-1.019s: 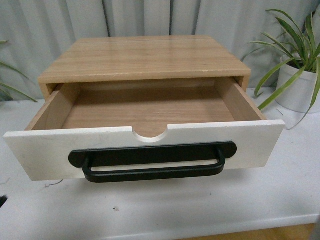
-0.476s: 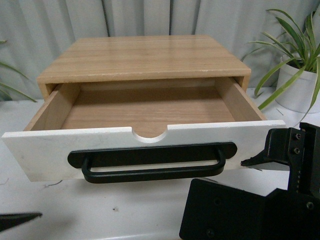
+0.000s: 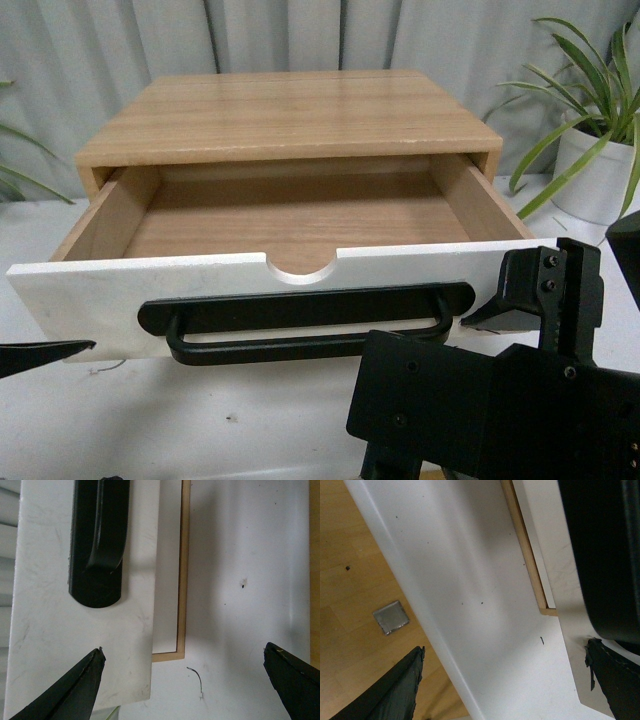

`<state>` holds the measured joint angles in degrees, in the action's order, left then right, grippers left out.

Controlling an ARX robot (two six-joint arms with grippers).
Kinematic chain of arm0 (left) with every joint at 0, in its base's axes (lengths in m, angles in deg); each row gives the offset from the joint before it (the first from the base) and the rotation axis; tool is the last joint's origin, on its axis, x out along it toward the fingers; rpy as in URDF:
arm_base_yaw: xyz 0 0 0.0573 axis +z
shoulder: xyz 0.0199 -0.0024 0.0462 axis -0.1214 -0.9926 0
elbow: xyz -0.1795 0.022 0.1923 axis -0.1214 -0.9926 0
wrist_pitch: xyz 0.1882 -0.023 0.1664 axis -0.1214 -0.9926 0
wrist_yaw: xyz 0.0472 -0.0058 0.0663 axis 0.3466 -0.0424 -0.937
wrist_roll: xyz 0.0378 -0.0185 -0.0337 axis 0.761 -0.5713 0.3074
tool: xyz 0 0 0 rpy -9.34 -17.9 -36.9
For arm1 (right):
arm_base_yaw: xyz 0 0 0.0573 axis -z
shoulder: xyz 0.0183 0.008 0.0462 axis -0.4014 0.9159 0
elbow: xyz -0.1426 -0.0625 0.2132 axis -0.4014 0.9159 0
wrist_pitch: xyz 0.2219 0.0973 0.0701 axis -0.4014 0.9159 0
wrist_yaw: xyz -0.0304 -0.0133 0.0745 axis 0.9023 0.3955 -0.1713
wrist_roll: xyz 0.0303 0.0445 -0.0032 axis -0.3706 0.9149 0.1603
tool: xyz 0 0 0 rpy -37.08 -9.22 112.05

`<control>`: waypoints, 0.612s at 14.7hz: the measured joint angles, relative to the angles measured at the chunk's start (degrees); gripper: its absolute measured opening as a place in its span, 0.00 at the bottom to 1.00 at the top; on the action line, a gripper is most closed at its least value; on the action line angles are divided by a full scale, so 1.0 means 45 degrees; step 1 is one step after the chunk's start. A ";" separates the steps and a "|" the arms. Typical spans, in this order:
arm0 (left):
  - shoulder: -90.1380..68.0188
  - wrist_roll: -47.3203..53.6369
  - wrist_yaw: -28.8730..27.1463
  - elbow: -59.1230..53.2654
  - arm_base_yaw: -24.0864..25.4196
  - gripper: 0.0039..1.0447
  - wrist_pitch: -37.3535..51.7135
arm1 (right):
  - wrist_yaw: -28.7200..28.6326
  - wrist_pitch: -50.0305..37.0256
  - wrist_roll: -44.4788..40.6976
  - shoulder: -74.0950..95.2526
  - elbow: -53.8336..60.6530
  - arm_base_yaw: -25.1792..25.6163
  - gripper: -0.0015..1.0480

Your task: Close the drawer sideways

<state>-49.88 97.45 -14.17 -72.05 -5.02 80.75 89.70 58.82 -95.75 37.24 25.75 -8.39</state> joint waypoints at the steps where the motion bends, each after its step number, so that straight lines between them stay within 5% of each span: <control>1: -0.0209 -0.0005 -0.0121 0.0189 -0.0155 0.94 0.0005 | -0.0083 0.0010 0.0000 0.0068 -0.0087 0.0068 0.94; 9: -0.1054 -0.0097 -0.0869 0.1851 -0.0656 0.94 -0.0078 | -0.0641 -0.0029 -0.0199 0.1044 -0.1122 0.0782 0.94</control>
<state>-54.62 97.02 -18.08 -63.72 -7.97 80.40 86.81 58.69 -96.64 41.94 20.70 -4.87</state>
